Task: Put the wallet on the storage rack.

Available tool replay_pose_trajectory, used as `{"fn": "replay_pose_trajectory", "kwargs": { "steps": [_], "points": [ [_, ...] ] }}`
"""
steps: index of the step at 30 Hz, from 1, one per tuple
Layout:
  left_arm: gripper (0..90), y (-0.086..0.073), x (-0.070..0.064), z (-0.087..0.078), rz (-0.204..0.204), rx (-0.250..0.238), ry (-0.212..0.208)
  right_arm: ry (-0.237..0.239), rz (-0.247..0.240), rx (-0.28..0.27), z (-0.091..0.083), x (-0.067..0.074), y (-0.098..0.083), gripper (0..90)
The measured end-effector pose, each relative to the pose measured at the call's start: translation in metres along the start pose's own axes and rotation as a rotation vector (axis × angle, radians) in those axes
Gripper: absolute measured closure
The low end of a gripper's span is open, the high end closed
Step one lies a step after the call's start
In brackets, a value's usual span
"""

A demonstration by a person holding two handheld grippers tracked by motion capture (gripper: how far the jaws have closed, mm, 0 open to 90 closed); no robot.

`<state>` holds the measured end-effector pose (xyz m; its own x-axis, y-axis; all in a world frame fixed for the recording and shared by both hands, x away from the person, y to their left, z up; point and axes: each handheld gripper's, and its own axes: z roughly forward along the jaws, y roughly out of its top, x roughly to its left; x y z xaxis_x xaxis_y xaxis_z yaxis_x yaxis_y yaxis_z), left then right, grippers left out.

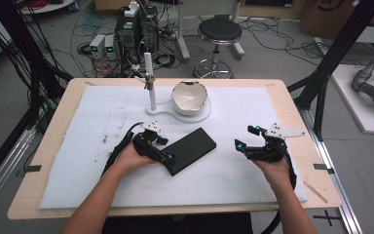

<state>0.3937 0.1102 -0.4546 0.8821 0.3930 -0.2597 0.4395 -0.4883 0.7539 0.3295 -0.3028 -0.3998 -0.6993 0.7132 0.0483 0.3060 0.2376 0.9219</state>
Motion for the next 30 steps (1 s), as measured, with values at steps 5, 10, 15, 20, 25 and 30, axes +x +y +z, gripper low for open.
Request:
{"fn": "replay_pose_trajectory", "kwargs": {
  "steps": [5, 10, 15, 20, 25, 30],
  "points": [
    [25.4, 0.001, -0.002, 0.0, 0.001, 0.009, -0.014, 0.001, -0.001, 0.002, 0.0, 0.0, 0.0, 20.5],
    [37.8, 0.001, -0.002, 0.0, -0.045, 0.009, -0.039, -0.006, -0.003, -0.004, -0.001, 0.0, 0.0, 20.5],
    [48.7, -0.001, 0.001, -0.002, -0.039, -0.006, -0.047, -0.004, -0.004, 0.004, 0.0, 0.001, 0.0, 20.5],
    [68.5, -0.005, 0.009, -0.006, -0.089, -0.068, -0.08, -0.005, -0.008, 0.003, -0.001, 0.001, 0.0, 20.5],
    [78.8, -0.003, 0.007, -0.01, -0.072, -0.097, -0.109, -0.008, -0.005, -0.001, -0.001, 0.0, 0.0, 20.5],
    [80.6, 0.004, 0.0, -0.018, -0.024, -0.125, -0.134, -0.004, -0.003, -0.005, -0.002, -0.001, 0.0, 20.5]
  ]
}}
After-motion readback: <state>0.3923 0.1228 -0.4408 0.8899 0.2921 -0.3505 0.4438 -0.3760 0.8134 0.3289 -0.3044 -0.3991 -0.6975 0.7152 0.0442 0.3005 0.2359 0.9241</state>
